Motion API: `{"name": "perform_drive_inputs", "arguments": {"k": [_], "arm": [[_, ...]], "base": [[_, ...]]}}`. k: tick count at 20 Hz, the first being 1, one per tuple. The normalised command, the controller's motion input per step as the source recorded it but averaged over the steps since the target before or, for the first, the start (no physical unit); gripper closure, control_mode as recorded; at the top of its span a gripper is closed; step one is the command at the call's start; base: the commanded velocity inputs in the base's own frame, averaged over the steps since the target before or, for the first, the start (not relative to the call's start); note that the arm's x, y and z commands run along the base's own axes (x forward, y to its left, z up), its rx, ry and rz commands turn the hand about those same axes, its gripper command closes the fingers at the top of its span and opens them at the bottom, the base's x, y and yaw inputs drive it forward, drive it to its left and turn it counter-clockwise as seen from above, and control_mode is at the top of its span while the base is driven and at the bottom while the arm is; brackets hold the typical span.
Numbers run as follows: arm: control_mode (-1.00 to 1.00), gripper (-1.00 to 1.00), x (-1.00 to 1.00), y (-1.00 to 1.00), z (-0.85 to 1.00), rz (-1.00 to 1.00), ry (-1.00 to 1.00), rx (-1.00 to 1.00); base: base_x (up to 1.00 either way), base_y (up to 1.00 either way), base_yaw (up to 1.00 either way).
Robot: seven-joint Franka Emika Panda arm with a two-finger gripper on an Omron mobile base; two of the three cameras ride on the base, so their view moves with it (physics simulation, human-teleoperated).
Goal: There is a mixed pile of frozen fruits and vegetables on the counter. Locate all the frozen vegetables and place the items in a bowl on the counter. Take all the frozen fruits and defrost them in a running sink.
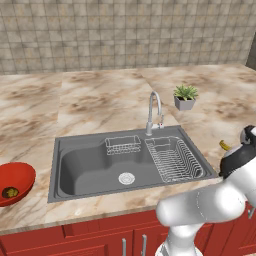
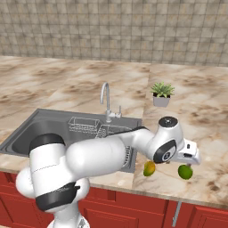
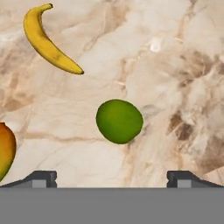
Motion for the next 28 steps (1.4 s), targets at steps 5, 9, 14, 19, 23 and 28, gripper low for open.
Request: {"name": "perform_drive_inputs", "arguments": {"k": [5, 9, 14, 19, 23, 28], "arm": [[-1.00, -1.00, 0.26, -0.15, -0.17, 0.01, 0.09, 0.00], [-1.00, -1.00, 0.27, 0.00, -0.36, 0.04, 0.11, 0.04], [-1.00, -1.00, 0.14, -0.03, -0.48, 0.03, 0.07, 0.10], [-1.00, -1.00, 0.11, -0.30, -0.22, 0.03, 0.01, 0.00], [-1.00, -1.00, 0.03, -0.35, -0.06, 0.02, 0.00, 0.00], [-1.00, -1.00, 0.05, -0.36, 0.00, 0.02, 0.00, 0.00]], "base": [[0.00, 0.00, 0.00], [0.00, 0.00, 0.00], [0.00, 0.00, 0.00], [0.00, 0.00, 0.00], [0.00, 0.00, 0.00], [0.00, 0.00, 0.00]]}}
